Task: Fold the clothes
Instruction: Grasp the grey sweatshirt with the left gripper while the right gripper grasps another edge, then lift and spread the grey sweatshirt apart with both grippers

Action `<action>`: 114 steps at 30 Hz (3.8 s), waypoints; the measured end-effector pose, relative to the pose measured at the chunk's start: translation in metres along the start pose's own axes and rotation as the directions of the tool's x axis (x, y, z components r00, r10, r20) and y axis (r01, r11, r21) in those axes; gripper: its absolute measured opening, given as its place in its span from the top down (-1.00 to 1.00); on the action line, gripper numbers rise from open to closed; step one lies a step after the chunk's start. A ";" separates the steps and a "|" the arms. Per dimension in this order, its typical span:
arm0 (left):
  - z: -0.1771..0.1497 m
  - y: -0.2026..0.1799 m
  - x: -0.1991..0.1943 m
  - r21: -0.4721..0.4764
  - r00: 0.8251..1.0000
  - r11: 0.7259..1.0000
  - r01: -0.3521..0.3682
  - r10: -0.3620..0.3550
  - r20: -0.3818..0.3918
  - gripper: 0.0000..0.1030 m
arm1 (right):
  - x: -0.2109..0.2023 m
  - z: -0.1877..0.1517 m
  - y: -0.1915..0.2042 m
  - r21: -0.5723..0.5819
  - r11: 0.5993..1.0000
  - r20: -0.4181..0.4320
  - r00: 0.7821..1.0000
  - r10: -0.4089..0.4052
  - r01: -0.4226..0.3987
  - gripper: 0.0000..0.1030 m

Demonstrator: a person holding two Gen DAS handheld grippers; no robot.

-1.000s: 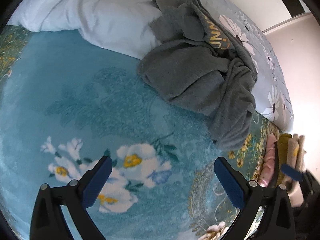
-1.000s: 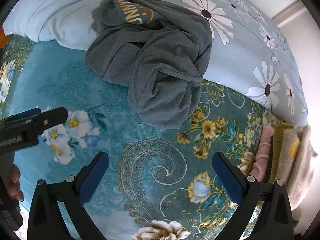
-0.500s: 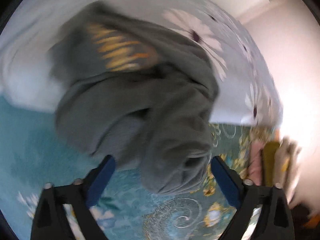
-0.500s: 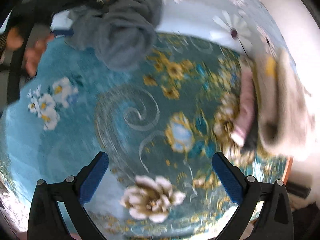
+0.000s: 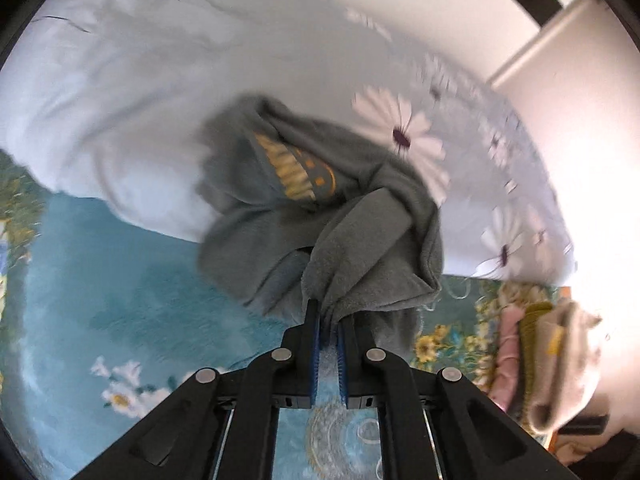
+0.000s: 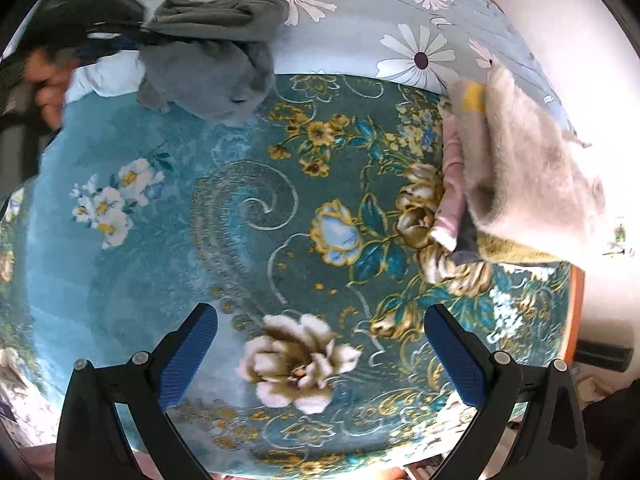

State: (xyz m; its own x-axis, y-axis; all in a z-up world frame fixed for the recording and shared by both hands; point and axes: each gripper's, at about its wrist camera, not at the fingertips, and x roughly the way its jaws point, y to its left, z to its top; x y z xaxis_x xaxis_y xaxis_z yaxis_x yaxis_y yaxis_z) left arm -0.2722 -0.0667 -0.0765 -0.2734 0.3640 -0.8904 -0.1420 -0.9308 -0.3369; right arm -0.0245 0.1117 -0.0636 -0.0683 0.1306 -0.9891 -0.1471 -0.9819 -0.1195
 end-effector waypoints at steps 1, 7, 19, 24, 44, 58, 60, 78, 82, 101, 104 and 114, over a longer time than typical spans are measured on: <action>-0.008 0.003 -0.016 0.008 1.000 1.000 -0.003 0.002 0.019 0.85 | -0.005 -0.004 0.003 -0.001 1.000 0.010 1.000 0.013 -0.013 -1.00; -0.081 0.022 -0.101 0.124 0.991 0.988 -0.093 0.080 0.104 0.86 | -0.029 -0.018 0.023 -0.008 0.997 0.086 0.994 0.072 -0.071 -1.00; -0.199 0.123 -0.218 -0.131 0.931 0.938 -0.320 0.337 0.142 0.88 | -0.050 -0.029 0.042 -0.095 0.961 0.127 0.954 0.271 -0.260 -1.00; -0.214 0.137 -0.269 -0.197 0.864 0.878 -0.436 0.470 0.179 0.88 | -0.048 -0.026 0.041 -0.091 0.904 0.129 0.896 0.426 -0.417 -1.00; -0.235 0.235 -0.251 -0.242 0.918 0.896 -0.371 0.393 0.048 0.88 | 0.005 0.015 0.118 0.185 0.760 0.049 0.779 0.626 -0.623 0.49; -0.237 0.334 -0.207 -0.279 0.953 0.911 -0.303 0.291 -0.087 0.87 | 0.070 0.077 0.168 0.414 0.760 0.057 0.847 0.528 -0.501 0.80; -0.241 0.341 -0.203 -0.284 0.951 0.907 -0.310 0.291 -0.106 0.87 | 0.086 0.084 0.165 0.442 0.767 0.035 0.864 0.503 -0.465 0.79; -0.248 0.353 -0.192 -0.306 0.915 0.866 -0.395 0.341 -0.216 0.86 | 0.187 0.123 0.135 0.671 0.633 0.028 0.867 0.498 -0.385 0.31; -0.244 0.351 -0.192 -0.304 0.913 0.864 -0.401 0.348 -0.214 0.86 | 0.174 0.131 0.124 0.657 0.614 0.086 0.853 0.515 -0.437 0.80; -0.174 0.227 -0.272 0.038 0.917 0.945 -0.324 0.304 0.258 0.86 | -0.044 0.046 -0.054 0.474 0.442 0.590 0.647 0.484 -0.762 0.96; -0.197 0.205 -0.251 0.132 0.955 0.956 -0.262 0.237 0.180 0.86 | -0.054 0.000 -0.096 0.515 0.462 0.594 0.689 0.416 -0.722 0.96; -0.258 0.201 -0.153 0.049 0.952 0.991 -0.124 0.133 -0.275 0.74 | -0.006 -0.119 -0.173 0.741 0.417 0.425 0.849 0.315 -0.526 0.96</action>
State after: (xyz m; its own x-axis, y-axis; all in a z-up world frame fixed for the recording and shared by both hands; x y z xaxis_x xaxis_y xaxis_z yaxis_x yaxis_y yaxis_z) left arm -0.0139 -0.3180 -0.0871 -0.0181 0.2136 -0.9768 -0.1538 -0.9659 -0.2083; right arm 0.1185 0.2642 -0.0470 -0.5239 -0.1399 -0.8402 -0.7566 -0.3766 0.5345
